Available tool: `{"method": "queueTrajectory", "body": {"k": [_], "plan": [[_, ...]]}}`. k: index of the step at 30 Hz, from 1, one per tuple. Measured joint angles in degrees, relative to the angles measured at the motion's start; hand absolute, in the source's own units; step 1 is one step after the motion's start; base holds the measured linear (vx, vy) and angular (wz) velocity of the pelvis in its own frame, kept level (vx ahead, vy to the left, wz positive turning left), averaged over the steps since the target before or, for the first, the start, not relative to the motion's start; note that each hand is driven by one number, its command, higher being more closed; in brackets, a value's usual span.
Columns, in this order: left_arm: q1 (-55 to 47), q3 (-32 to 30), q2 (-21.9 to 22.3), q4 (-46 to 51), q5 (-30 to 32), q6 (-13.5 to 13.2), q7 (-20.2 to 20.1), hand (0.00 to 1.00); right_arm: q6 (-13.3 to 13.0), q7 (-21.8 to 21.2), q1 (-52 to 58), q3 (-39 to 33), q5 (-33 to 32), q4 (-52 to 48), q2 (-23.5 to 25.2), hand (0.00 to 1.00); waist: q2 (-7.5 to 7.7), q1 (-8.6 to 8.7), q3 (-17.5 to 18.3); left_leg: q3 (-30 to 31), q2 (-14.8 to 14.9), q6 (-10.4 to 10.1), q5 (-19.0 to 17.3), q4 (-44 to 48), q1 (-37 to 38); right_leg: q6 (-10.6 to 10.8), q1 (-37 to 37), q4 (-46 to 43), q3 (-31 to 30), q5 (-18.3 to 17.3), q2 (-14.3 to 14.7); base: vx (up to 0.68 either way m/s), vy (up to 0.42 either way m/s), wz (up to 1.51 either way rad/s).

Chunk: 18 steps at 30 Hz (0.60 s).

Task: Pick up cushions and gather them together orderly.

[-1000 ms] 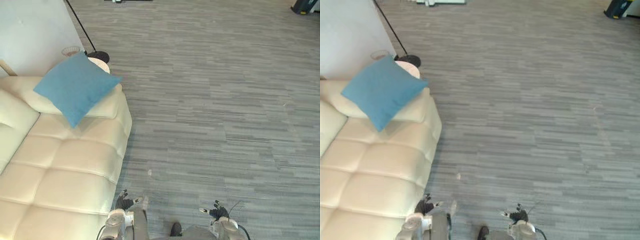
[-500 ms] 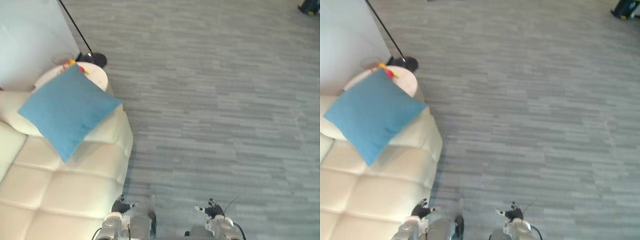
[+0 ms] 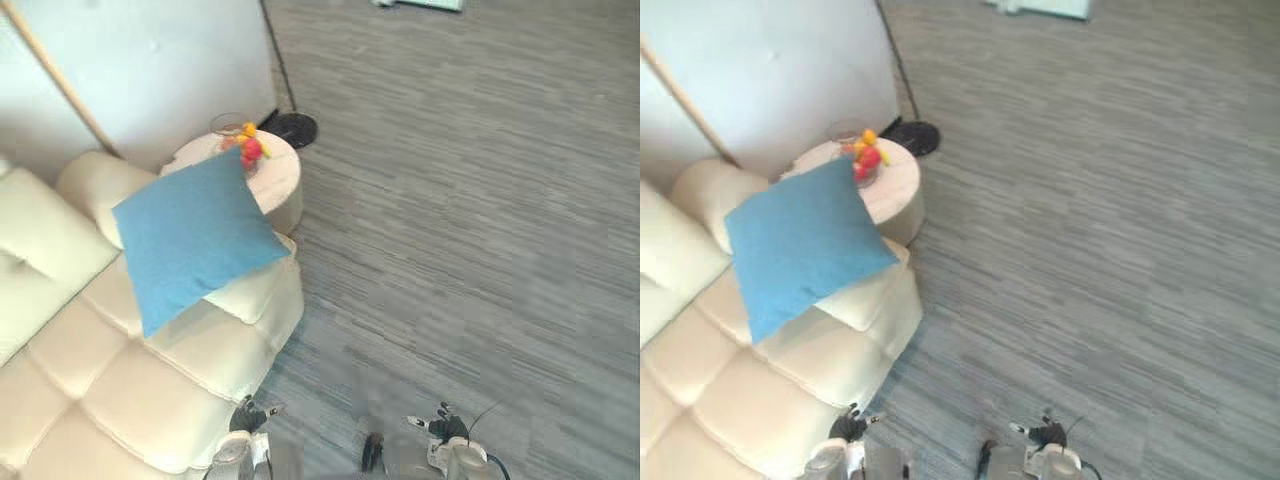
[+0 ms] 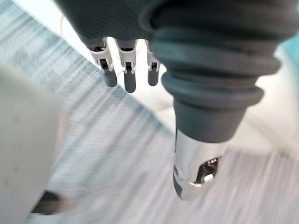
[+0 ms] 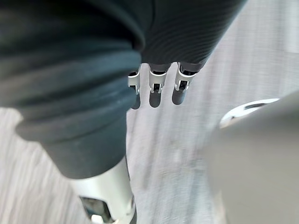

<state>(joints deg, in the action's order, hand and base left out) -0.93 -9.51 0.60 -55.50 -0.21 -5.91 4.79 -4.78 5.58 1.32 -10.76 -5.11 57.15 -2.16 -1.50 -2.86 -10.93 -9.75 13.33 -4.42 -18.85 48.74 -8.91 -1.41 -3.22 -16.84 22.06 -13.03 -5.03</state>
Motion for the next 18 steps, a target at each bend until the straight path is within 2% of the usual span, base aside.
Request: {"method": "queueTrajectory", "body": {"k": [2, 3, 4, 5, 6, 8, 10, 13, 14, 16, 18], "plan": [[0.5, 2.4, -0.1, 0.1, 0.0, 0.0, -0.1, 0.00, -0.2, 0.0, -0.5, 0.0, -0.2, 0.0, -0.1, 0.00, 0.00, -0.06, 0.2, -5.5, -0.4, 0.8, 0.2, -8.8, -2.1, 0.2, -3.0, 3.1, 3.2, 0.1, -0.8, 0.24, -0.057, 0.79], [1.2, 3.9, -0.2, -0.1, 0.0, 0.1, -0.1, 0.00, -0.3, 0.0, -0.4, -0.1, -0.8, 0.0, -0.2, 0.00, -0.11, 0.03, 0.2, -9.5, -0.9, 2.7, 3.5, -16.9, -3.3, 1.5, -4.3, 4.6, 5.6, 0.1, -1.2, 0.25, 0.012, 0.96], [1.4, 5.1, -0.3, -0.4, 0.1, 0.0, -0.1, 0.00, -0.3, 0.0, -0.5, -0.2, -1.5, 0.0, -0.4, 0.00, -0.48, 0.04, 0.4, -13.7, -1.2, 3.4, 10.8, -24.9, -4.5, 3.2, -5.2, 5.4, 7.2, -0.4, -1.0, 0.31, 0.055, 0.96], [1.6, 5.7, -0.8, -0.6, 0.1, 0.0, -0.2, 0.00, -0.2, 0.0, -0.3, -0.3, -1.8, 0.5, -0.4, 0.00, 0.00, -0.13, 0.4, -14.7, -2.2, 4.7, 12.5, -26.0, -4.7, 4.4, -5.5, 5.3, 7.4, -1.1, -1.6, 0.33, 0.087, 0.83], [1.9, 6.4, -1.8, -1.0, 0.2, 0.0, -0.2, 0.00, -0.2, -0.1, -0.3, 0.1, -1.8, 0.7, 0.1, 0.00, 1.33, -0.25, 0.7, -14.9, -4.3, 5.1, 13.3, -29.3, -3.6, 5.4, -5.5, 6.3, 7.1, -0.3, -2.4, 0.28, 0.089, 0.56], [2.0, 6.6, -3.3, -1.3, 0.1, 0.0, -0.2, 0.00, -0.2, -0.1, -1.4, 0.4, -1.7, 1.7, 0.7, 0.00, 3.37, -0.38, 0.9, -14.5, -7.0, 5.5, 13.7, -31.5, -2.9, 6.2, -6.1, 7.9, 5.2, 0.6, -3.6, 0.26, 0.084, 0.37], [2.0, 6.6, -4.2, -2.4, 0.1, 0.1, -0.3, 0.00, -0.2, -0.1, -2.4, 0.3, -1.6, 2.5, 0.8, 0.00, 3.78, -0.32, 1.0, -14.3, -8.3, 6.4, 12.9, -31.7, -1.7, 7.1, -7.1, 6.9, 4.9, 1.3, -4.7, 0.23, 0.079, 0.22], [1.6, 6.5, -4.9, -3.7, 0.2, 0.2, -0.5, 0.00, -0.2, -0.6, -2.3, 0.3, -0.9, 2.6, 1.1, 0.00, 3.71, -0.27, 1.0, -11.8, -10.1, 6.4, 10.9, -33.9, 3.2, 7.5, -4.4, -8.5, 3.4, 1.6, -8.4, 0.19, 0.082, 0.34], [1.2, 6.6, -5.2, -3.7, 0.2, 0.2, -0.5, 0.00, -0.2, -0.8, -1.6, 0.3, 0.1, 2.7, 1.3, 0.00, 3.86, 0.12, 0.9, -9.8, -11.0, 6.7, 10.0, -35.3, 5.4, 6.8, -1.3, -18.3, 1.1, 2.6, -10.4, 0.23, 0.053, 0.71], [0.1, 7.1, -5.9, -3.8, 0.2, 0.3, -0.5, 0.00, -0.3, -1.1, -0.7, 0.3, 0.5, 2.6, 1.4, 0.00, 4.15, 0.78, 1.1, -7.3, -11.5, 6.9, 8.9, -36.1, 8.1, 7.2, 2.4, -24.7, -3.7, -1.9, -9.6, 0.20, -0.003, 0.74], [-0.7, 7.1, -6.5, -3.9, 0.1, 0.3, -0.5, 0.00, -0.3, -1.0, -0.2, 0.4, 0.5, 2.6, 1.3, 0.00, 4.51, 0.89, 1.4, -4.6, -11.3, 6.6, 8.8, -36.6, 9.5, 6.3, 6.6, -23.0, -6.4, -4.6, -7.4, 0.21, -0.056, 0.75]]}}
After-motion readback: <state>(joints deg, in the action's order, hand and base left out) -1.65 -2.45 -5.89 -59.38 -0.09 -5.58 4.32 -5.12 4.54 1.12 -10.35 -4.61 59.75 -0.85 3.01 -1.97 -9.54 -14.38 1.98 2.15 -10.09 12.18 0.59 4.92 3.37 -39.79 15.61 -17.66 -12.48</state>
